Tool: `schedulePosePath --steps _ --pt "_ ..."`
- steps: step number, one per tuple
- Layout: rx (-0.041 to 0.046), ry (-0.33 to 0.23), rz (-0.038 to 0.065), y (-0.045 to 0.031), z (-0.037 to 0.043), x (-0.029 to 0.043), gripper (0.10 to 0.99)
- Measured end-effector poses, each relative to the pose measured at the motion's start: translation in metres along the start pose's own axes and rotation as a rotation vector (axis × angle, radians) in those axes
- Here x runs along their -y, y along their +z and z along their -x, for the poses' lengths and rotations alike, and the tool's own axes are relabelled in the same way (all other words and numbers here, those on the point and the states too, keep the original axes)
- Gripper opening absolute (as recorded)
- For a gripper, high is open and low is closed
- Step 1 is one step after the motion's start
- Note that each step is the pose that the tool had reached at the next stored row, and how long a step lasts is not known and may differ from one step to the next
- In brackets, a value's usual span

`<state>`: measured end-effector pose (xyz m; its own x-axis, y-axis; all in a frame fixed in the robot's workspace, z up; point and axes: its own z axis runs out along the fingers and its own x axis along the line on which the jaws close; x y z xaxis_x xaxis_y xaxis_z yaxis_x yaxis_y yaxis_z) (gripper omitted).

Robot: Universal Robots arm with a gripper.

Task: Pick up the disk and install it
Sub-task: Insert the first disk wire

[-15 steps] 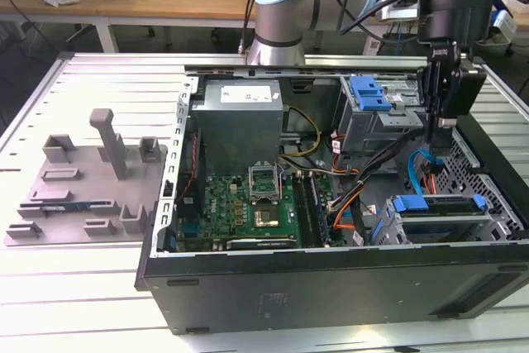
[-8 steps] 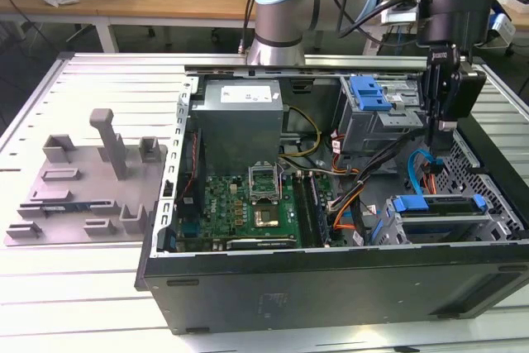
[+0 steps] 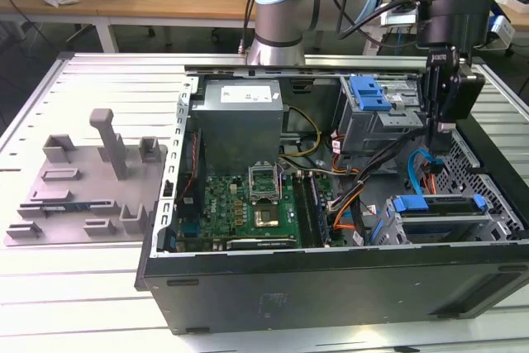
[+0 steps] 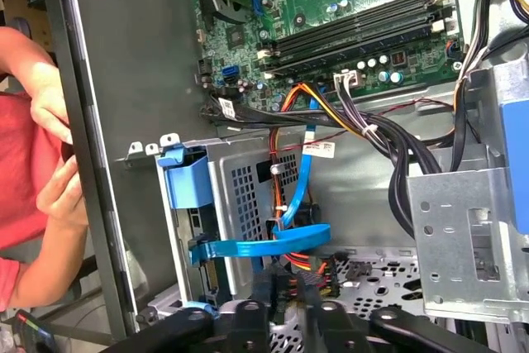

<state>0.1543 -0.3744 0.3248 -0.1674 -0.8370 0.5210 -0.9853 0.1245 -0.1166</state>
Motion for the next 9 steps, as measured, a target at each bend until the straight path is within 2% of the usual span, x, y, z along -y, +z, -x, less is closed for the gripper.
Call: schedulePosePath --steps 2,9 --pt "0.0002 0.0 0.0 0.0002 0.0 0.0 0.169" --pt "0.0001 0.0 0.0 0.0013 -0.0012 0.0002 0.169"
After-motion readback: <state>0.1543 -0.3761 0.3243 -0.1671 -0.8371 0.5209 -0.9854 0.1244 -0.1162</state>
